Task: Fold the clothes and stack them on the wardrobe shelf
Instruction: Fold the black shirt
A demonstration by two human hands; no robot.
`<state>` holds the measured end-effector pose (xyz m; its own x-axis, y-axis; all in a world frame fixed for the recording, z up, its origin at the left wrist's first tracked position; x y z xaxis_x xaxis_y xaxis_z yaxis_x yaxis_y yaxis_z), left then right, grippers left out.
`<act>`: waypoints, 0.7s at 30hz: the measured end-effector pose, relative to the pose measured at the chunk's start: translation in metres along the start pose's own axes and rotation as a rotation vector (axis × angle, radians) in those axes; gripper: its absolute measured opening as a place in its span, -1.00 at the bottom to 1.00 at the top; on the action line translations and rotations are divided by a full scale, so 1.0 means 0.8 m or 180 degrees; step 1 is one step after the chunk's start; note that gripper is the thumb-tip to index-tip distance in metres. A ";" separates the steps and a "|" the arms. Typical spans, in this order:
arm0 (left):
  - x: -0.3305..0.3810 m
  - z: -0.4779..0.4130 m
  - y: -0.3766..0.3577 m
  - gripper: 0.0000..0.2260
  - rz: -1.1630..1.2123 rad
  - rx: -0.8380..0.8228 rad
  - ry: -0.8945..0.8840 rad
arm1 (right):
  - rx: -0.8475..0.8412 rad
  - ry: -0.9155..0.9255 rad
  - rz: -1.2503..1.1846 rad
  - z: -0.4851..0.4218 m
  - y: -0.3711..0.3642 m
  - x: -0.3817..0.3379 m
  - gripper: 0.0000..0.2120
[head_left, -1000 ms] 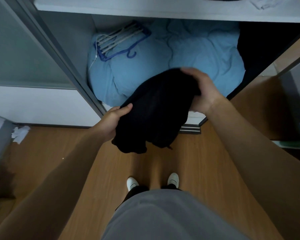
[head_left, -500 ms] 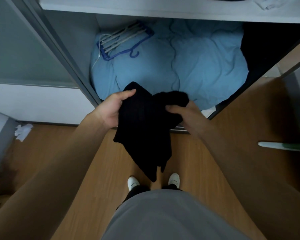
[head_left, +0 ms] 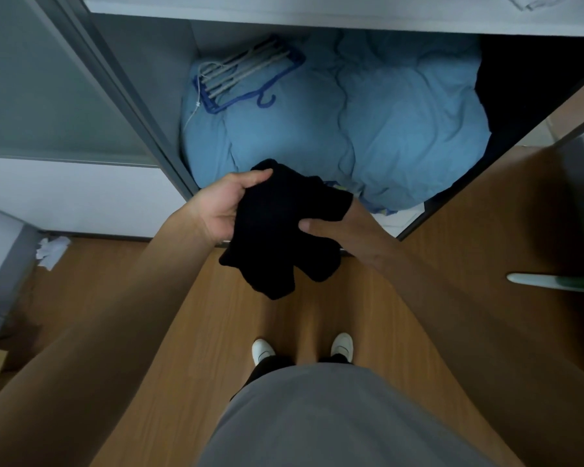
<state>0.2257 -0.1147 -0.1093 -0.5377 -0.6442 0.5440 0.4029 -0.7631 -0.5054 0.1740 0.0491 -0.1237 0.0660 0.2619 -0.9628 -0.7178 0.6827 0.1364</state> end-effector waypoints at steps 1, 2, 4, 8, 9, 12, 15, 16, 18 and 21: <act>0.004 0.000 0.004 -0.66 0.0019 0.0009 -0.0065 | 0.0066 0.0047 -0.0018 0.000 -0.001 -0.005 -0.67; 0.007 -0.002 0.007 -0.65 0.0034 0.0009 -0.0131 | 0.0120 0.0067 -0.0052 0.001 -0.001 -0.008 -0.69; 0.015 -0.004 0.014 -0.61 0.0109 -0.0054 -0.0272 | 0.0206 0.0062 -0.0188 0.001 -0.003 -0.012 -0.74; 0.017 -0.005 0.027 -0.37 0.0393 -0.0700 -0.0438 | 0.0376 -0.0310 -0.0810 0.000 -0.007 -0.016 -0.78; 0.009 -0.005 0.031 -0.29 0.0487 -0.0887 -0.0389 | 0.0464 -0.0477 -0.0992 0.000 -0.006 -0.015 -0.77; -0.032 -0.008 0.049 -0.24 0.0545 -0.1191 -0.0224 | 0.0757 -0.1051 -0.1324 0.002 0.002 -0.014 -0.66; -0.064 -0.010 0.053 -0.49 -0.0127 -0.0867 -0.0262 | 0.0808 -0.1529 -0.1508 0.007 0.008 -0.008 -0.58; -0.064 -0.012 0.050 -0.57 -0.0312 -0.0645 -0.0399 | 0.0746 -0.1676 -0.1578 0.009 0.011 -0.007 -0.61; -0.052 -0.014 0.043 -0.67 -0.0360 -0.0237 -0.0686 | 0.0606 -0.1773 -0.1880 0.010 0.018 -0.005 -0.73; -0.037 -0.008 0.027 -0.70 0.0083 -0.0130 -0.0785 | 0.0723 -0.1316 -0.2514 0.010 0.045 0.000 -0.72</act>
<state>0.2454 -0.1116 -0.1406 -0.3285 -0.6607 0.6750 0.3813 -0.7466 -0.5452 0.1539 0.0790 -0.1168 0.7532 -0.1443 -0.6418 -0.2083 0.8731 -0.4408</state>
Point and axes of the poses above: each hand's wrist, its own z-axis away from the middle knuckle, its own y-axis out of the back of the hand, x = y × z, the point moved 6 cm from there along -z, towards the middle knuckle, and after that the axes turned 10 degrees about z, right-handed, at the moved point
